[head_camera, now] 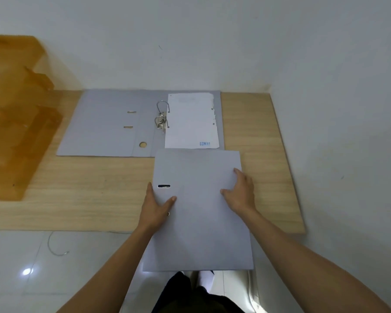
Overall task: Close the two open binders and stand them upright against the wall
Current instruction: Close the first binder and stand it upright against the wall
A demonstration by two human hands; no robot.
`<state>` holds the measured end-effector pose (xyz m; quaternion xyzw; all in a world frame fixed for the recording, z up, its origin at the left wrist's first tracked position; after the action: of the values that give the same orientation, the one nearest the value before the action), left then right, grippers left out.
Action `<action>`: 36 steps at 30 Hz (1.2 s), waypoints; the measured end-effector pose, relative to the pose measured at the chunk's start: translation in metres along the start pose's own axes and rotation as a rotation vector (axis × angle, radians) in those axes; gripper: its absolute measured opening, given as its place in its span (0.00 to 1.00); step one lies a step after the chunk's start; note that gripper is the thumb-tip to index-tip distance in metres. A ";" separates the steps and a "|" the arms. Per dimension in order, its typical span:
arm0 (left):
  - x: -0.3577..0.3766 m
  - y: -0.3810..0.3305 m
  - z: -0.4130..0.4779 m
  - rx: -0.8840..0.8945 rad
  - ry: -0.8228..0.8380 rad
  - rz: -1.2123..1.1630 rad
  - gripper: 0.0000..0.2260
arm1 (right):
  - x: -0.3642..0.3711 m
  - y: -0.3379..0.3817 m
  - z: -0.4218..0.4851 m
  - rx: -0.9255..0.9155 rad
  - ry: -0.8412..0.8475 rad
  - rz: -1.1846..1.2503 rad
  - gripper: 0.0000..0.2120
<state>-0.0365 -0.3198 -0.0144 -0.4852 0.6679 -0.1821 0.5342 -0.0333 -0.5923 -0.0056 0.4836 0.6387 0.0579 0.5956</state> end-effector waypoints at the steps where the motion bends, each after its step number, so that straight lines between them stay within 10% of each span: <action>1: 0.000 0.001 0.001 -0.022 -0.004 -0.017 0.38 | 0.006 -0.001 -0.002 -0.037 0.003 -0.070 0.38; 12: 0.005 0.003 0.000 0.015 0.049 -0.002 0.41 | 0.040 -0.024 -0.018 -0.115 0.228 -0.315 0.36; 20: 0.000 0.011 0.028 -0.386 0.092 -0.253 0.26 | 0.063 -0.002 -0.033 -0.077 0.458 -0.242 0.41; 36: 0.035 -0.136 -0.001 -0.287 0.959 -0.548 0.27 | -0.021 0.075 -0.049 0.119 0.180 0.392 0.43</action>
<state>0.0256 -0.4126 0.0712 -0.5717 0.7033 -0.4213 0.0332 -0.0357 -0.5433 0.0719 0.6257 0.5854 0.1778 0.4840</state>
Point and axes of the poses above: each hand's wrist, its own z-axis towards the middle knuckle, its own x-axis out of the palm, y = z × x, the point moved 4 cm from there along z, towards the middle knuckle, and after that the axes turned 10 degrees about -y, right-handed, at the moved point
